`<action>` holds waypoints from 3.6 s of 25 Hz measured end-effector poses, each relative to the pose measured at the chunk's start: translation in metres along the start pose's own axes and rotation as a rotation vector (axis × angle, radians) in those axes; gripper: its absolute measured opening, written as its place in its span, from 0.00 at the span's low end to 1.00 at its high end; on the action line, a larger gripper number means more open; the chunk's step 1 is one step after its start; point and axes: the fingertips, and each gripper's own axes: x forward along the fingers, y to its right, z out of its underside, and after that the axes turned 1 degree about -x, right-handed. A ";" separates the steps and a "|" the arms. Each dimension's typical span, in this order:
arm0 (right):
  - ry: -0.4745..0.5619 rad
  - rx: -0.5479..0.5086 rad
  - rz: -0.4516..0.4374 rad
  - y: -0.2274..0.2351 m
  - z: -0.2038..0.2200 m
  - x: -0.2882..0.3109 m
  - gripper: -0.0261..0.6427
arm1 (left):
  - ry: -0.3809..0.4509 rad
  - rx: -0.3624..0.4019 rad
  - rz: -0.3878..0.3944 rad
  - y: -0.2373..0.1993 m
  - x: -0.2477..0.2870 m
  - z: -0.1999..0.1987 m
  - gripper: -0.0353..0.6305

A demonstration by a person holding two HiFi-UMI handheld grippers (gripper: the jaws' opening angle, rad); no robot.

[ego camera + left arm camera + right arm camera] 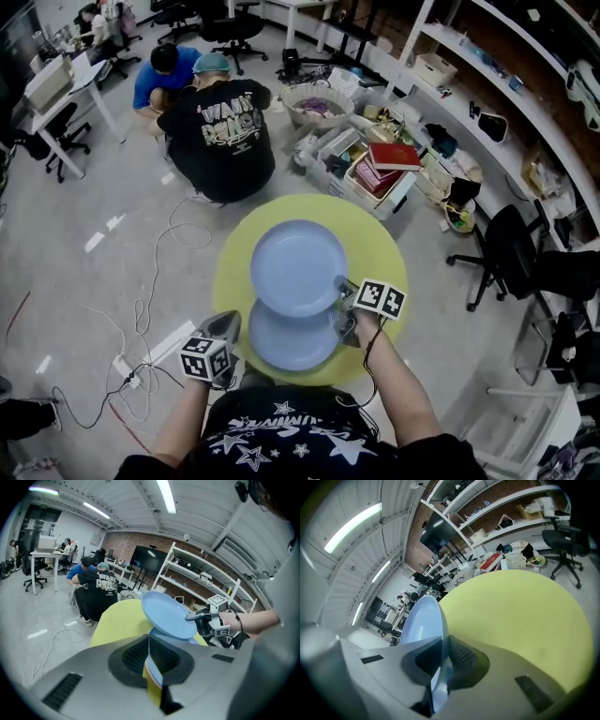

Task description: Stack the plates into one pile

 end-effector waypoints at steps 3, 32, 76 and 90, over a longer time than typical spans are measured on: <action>-0.050 -0.013 -0.012 0.003 0.025 -0.012 0.08 | -0.004 0.000 0.004 0.006 -0.002 0.005 0.08; -0.225 -0.319 -0.019 0.025 0.102 -0.049 0.12 | -0.001 -0.058 -0.074 0.055 -0.014 0.056 0.08; 0.017 -0.673 -0.093 -0.027 0.188 -0.134 0.07 | 0.164 -0.050 -0.105 0.111 -0.131 0.109 0.08; 0.073 -0.713 -0.013 -0.014 0.278 -0.216 0.06 | 0.187 -0.023 -0.012 0.159 -0.197 0.177 0.08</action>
